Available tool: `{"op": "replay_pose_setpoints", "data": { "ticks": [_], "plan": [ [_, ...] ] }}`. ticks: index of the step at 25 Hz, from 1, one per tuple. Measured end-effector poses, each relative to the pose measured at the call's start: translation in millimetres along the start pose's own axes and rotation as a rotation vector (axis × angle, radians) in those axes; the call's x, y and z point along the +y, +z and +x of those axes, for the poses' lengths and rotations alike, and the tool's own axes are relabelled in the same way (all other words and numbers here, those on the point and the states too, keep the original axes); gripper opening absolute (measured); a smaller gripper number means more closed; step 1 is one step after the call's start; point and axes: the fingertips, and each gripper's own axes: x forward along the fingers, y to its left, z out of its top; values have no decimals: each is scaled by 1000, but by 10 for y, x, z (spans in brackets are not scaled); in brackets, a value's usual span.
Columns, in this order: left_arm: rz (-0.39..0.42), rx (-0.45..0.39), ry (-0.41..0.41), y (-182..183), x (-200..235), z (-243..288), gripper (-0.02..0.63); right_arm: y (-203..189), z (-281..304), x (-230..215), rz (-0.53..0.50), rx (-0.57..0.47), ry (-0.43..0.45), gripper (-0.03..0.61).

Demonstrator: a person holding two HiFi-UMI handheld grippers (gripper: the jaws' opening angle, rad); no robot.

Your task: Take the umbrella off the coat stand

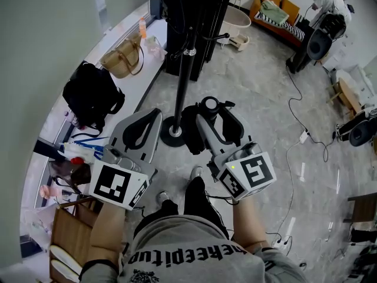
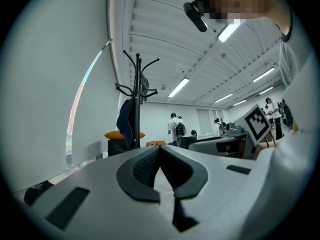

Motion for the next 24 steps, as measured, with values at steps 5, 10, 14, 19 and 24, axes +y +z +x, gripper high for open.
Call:
{"op": "replay_pose_setpoints", "data": {
  "ticks": [5, 10, 14, 19, 24],
  "plan": [
    [4, -3, 0, 12, 23, -7, 15, 30, 11, 6, 1, -11, -4, 213],
    [5, -8, 0, 28, 48, -29, 15, 74, 13, 41, -1, -25, -5, 213],
    [8, -11, -2, 42, 54, -41, 15, 109, 2, 44, -3, -35, -15, 213],
    [8, -11, -3, 54, 61, -52, 15, 146, -16, 25, -3, -43, -27, 213],
    [9, -11, -4, 41, 70, -73, 15, 145, -22, 35, -4, -48, -33, 213]
  ]
}}
